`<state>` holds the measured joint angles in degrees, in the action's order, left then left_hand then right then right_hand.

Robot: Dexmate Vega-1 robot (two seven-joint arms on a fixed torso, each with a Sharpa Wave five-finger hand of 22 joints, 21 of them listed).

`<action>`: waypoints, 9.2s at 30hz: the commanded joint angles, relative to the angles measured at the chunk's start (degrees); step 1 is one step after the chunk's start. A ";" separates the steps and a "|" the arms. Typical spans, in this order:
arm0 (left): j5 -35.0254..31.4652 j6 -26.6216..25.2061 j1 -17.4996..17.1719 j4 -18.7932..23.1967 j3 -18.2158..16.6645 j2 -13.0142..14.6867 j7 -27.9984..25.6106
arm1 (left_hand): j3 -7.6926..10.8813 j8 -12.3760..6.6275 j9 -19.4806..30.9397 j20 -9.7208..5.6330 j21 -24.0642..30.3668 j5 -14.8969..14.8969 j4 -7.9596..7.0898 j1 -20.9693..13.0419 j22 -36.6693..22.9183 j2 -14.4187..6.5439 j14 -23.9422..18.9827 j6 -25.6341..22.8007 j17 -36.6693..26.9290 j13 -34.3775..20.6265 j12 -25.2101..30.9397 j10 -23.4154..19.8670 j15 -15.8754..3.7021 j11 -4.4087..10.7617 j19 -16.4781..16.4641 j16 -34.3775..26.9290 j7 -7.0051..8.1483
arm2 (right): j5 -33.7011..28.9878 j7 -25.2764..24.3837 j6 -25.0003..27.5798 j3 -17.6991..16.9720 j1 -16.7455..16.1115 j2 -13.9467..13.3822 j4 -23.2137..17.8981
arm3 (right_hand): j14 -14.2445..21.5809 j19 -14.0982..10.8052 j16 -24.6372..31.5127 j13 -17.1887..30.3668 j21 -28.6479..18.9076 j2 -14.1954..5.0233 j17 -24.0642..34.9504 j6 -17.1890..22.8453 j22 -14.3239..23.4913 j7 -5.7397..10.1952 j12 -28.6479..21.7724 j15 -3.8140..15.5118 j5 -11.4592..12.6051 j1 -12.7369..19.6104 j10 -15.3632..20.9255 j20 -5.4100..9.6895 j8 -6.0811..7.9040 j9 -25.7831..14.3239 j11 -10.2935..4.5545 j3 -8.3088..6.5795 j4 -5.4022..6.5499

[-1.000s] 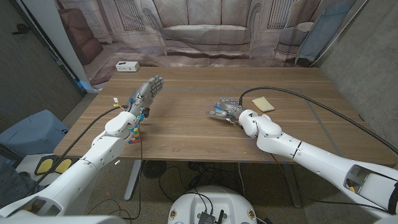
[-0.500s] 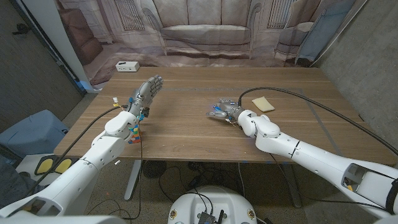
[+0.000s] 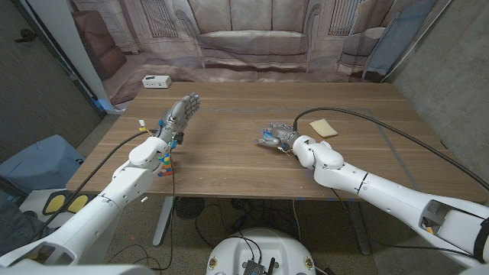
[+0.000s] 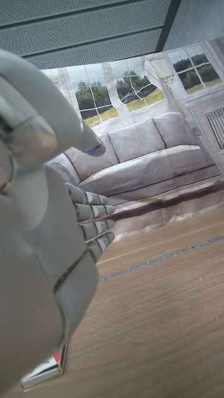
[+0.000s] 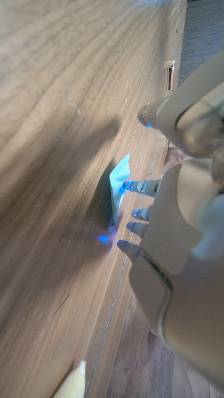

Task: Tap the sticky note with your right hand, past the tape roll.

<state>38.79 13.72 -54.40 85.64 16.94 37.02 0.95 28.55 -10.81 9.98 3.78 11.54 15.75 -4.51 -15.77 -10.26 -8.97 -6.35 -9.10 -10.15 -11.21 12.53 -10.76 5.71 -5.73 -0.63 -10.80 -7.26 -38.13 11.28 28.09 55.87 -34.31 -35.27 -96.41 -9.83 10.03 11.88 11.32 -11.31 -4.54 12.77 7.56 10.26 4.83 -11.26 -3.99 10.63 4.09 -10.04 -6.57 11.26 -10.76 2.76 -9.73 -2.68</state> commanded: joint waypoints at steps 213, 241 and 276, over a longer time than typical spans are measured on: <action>-2.02 -2.68 1.37 1.21 2.61 -0.72 -1.29 | 4.31 0.15 0.29 0.87 -0.01 -0.57 4.09 2.42 -0.12 0.79 -0.26 -0.46 0.06 -0.14 -0.34 -0.31 0.01 0.28 0.51 0.24 0.44 | 1.12 -10.44 0.47 -8.67 -8.85 -7.59 -7.90 | -12.47 7.90 0.21 0.24 -0.45 1.11 -0.47 -25.20 0.08 -4.41 -0.30 -1.18 0.23 1.14 -8.46 0.52 -1.93 -0.27 2.40 -1.02 -2.58; -1.24 -0.70 1.77 -0.56 2.39 -1.30 0.70 | 4.65 0.14 0.29 0.88 -0.02 -0.60 4.53 2.65 -0.11 0.94 -0.23 -0.59 0.08 -0.15 -0.36 -0.27 -0.09 0.19 0.57 0.26 0.66 | 8.67 -21.46 -8.92 -15.71 -14.33 -8.29 -10.30 | -6.77 -1.18 1.56 0.08 -2.30 1.57 -0.83 -12.52 -0.22 -5.59 -2.69 -0.14 0.09 2.46 -1.99 5.98 2.48 -0.13 3.04 -1.43 -3.98; -2.10 0.56 1.46 -0.59 2.55 -0.82 1.36 | -0.08 0.19 0.27 0.50 -0.03 -5.29 4.91 7.77 -0.09 8.15 -0.14 -0.48 -0.16 -0.19 -0.33 -0.16 -0.41 0.70 0.56 0.06 1.27 | 35.00 -31.16 -36.86 -29.32 -21.90 -4.02 -3.73 | 8.00 -17.64 3.54 -0.28 -3.88 2.85 -1.52 5.41 -0.40 -6.87 -5.24 1.07 0.13 3.81 15.04 6.16 4.55 -0.12 2.87 -1.23 -5.03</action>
<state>37.03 13.43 -52.58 84.92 19.47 36.17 2.18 28.68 -10.58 9.98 4.33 11.54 10.58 0.25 -8.13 -10.26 -1.63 -6.34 -9.51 -10.11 -11.34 12.31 -10.85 5.72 -5.20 -0.08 -10.57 -6.21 -11.02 -18.85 -1.42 30.26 -54.25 -41.37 -102.16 -2.53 -6.50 15.08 10.92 -15.08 -1.83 11.18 11.62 9.87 -1.88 -16.14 -2.67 10.63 7.42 4.41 -0.34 15.44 -10.66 5.52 -10.86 -7.44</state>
